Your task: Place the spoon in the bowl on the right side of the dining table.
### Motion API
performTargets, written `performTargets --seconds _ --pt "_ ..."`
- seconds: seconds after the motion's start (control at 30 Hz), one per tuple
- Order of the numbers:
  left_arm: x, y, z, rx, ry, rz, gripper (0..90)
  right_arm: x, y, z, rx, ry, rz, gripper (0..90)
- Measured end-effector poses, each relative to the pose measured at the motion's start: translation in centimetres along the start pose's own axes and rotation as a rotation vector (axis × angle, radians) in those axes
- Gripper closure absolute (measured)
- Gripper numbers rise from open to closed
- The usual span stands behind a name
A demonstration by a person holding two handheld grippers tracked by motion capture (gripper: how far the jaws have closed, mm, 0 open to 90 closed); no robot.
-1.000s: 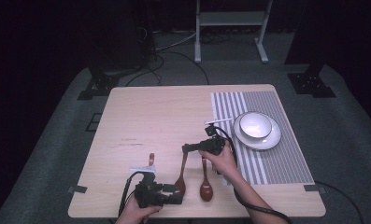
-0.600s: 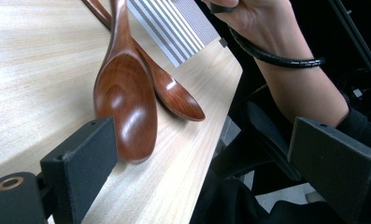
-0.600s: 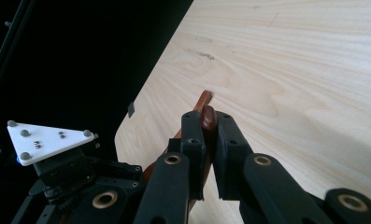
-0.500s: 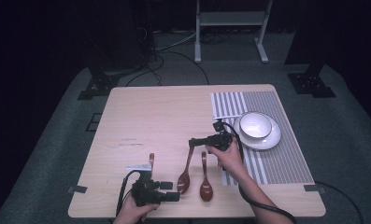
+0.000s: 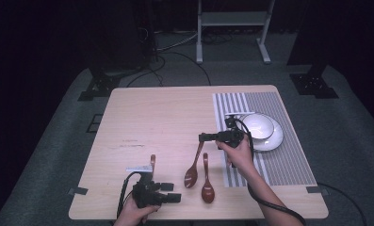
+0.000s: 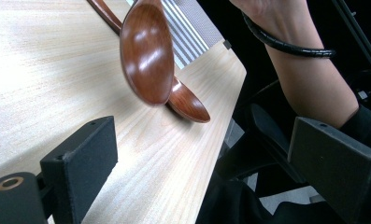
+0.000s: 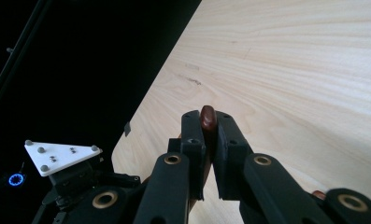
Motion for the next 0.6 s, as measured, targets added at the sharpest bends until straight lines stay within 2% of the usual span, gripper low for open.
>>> performTargets --seconds 0.2,0.6 --pt "0.1 0.0 0.0 -0.001 -0.002 -0.002 7.0 -0.1 0.6 1.7 0.037 -0.018 -0.001 83.6" --pt "0.1 0.0 0.0 0.002 -0.003 -0.003 7.0 -0.2 1.3 3.9 0.086 -0.044 -0.004 83.6"
Point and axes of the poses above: each handheld gripper's, and its own axes: z roughly backward along the jaws, y roughly out of its top, x roughly to its right, the point moved 2 cm from there along -z, roughly forward along the jaws, and after that the axes turned 9 degrees about y, right-handed, at the moved point
